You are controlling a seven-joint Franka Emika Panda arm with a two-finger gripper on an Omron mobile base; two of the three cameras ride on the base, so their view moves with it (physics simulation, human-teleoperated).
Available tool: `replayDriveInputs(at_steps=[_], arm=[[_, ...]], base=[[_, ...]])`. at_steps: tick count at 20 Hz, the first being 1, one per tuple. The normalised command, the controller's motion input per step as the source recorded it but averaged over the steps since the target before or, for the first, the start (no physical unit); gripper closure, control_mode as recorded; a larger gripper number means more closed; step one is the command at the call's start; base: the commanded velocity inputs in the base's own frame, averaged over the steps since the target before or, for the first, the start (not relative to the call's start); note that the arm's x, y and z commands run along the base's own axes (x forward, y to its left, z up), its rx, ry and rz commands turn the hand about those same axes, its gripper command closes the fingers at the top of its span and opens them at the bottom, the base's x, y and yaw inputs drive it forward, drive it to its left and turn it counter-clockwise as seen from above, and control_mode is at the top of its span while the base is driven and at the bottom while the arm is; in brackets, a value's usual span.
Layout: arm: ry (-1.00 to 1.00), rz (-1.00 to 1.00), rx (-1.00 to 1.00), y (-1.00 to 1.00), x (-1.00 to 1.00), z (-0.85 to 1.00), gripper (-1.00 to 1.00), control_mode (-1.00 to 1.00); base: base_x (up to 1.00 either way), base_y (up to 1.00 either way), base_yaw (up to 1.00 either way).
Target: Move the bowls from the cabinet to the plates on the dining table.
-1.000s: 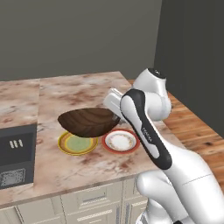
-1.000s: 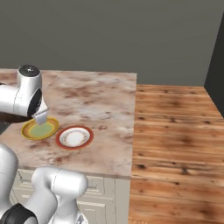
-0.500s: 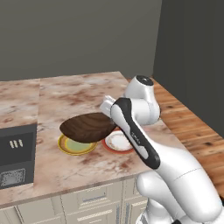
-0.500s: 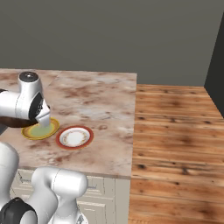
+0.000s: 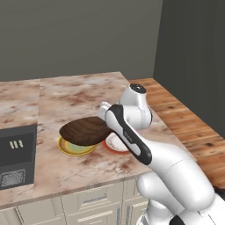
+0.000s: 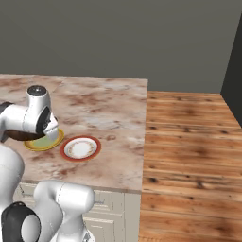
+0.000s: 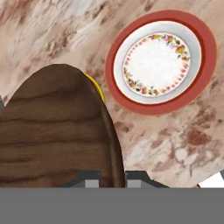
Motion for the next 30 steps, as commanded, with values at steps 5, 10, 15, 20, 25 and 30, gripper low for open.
replayDriveInputs(at_steps=[5, 10, 15, 20, 25, 30], arm=[[0.0, 0.0, 0.0, 0.14, 0.3, -0.19, 1.0, -1.0], [0.0, 0.0, 0.0, 0.14, 0.36, 0.0, 1.0, -1.0], [0.0, 0.0, -0.01, 0.08, 0.39, -0.07, 1.0, -1.0], [0.0, 0.0, -0.01, 0.09, 0.28, -0.23, 1.0, -1.0], [0.0, 0.0, 0.0, 0.14, 0.29, -0.38, 1.0, -1.0], [0.0, 0.0, 0.0, 0.2, 0.25, -0.25, 1.0, -1.0]], base=[[0.0, 0.0, 0.0], [0.0, 0.0, 0.0], [0.0, 0.0, 0.0], [0.0, 0.0, 0.0], [0.0, 0.0, 0.0], [0.0, 0.0, 0.0]])
